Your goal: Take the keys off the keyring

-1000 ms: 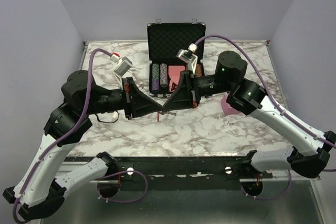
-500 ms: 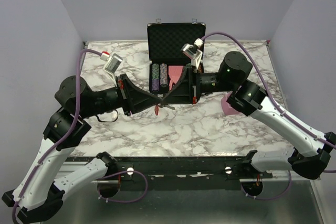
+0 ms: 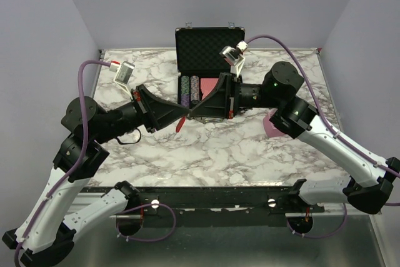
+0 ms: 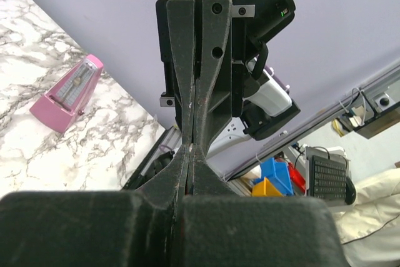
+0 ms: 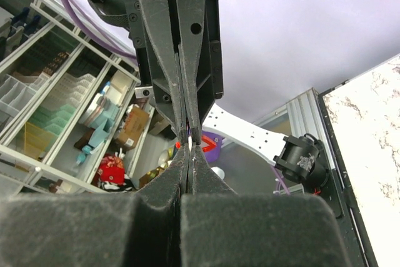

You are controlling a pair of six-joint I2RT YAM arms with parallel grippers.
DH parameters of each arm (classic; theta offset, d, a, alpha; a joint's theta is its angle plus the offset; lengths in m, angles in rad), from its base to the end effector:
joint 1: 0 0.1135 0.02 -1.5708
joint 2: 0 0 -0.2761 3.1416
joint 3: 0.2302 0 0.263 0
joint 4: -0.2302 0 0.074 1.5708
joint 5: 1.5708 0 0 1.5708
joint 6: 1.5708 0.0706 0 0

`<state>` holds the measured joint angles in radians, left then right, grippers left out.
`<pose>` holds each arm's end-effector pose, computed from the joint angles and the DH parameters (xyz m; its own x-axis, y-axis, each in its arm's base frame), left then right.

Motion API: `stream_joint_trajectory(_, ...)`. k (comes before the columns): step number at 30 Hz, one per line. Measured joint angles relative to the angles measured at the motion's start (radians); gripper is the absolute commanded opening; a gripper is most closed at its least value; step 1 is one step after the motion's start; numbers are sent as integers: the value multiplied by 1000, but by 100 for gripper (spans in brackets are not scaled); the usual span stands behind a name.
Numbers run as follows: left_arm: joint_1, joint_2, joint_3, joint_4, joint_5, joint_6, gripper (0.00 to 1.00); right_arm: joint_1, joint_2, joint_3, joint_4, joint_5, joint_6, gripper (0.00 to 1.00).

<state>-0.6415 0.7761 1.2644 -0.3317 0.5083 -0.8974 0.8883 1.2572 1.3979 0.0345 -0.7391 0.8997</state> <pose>0.1036 -0.1203 0.5012 -0.6318 -0.3804 -0.6754 0.6639 0.1841 -0.7248 0.1550 0.2660 0.4935 -0.7084 0.0461 -0.7043 -0.7029 -0.1361 0.6981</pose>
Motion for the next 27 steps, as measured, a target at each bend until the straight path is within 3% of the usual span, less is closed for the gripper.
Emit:
stream_joint_trajectory(8,0,-5,-9,21,-27,-16,1,0,0,-3,16,21,7,1)
stream_joint_trajectory(21,-1,21,-9,2,-56,-4,48,17,9,-31,24,28,19,1)
stream_joint_trajectory(27,-1,38,6,-34,-75,18,51,21,10,-40,23,29,20,1)
